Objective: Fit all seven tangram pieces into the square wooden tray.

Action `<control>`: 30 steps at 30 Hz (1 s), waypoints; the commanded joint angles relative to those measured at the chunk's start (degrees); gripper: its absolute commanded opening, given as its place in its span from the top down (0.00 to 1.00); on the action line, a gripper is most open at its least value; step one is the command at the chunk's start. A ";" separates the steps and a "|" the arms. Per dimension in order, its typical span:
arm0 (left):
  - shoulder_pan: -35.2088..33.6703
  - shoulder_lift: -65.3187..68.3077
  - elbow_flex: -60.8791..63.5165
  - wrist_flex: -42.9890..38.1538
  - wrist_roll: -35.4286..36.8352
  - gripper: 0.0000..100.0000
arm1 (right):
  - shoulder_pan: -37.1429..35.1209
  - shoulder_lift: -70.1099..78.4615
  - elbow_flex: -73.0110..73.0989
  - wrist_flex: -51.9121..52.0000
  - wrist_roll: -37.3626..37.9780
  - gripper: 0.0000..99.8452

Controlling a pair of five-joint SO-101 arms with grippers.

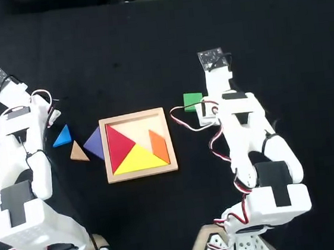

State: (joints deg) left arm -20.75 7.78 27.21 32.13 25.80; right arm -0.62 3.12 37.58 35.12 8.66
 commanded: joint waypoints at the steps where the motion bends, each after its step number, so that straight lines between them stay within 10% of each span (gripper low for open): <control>1: 0.22 -0.97 -0.66 0.97 -1.14 0.94 | 0.97 -2.42 -0.22 -2.11 -0.26 0.99; 13: 6.46 -0.97 -13.49 28.92 -5.80 0.94 | 1.41 -2.42 -0.13 -1.93 -0.26 0.99; 30: 16.66 -0.35 -13.05 34.02 -7.65 0.94 | 1.41 -2.42 -0.13 -2.11 -0.26 0.99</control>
State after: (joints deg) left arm -4.92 7.78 16.57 65.89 17.71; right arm -0.26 3.12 37.58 33.80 8.66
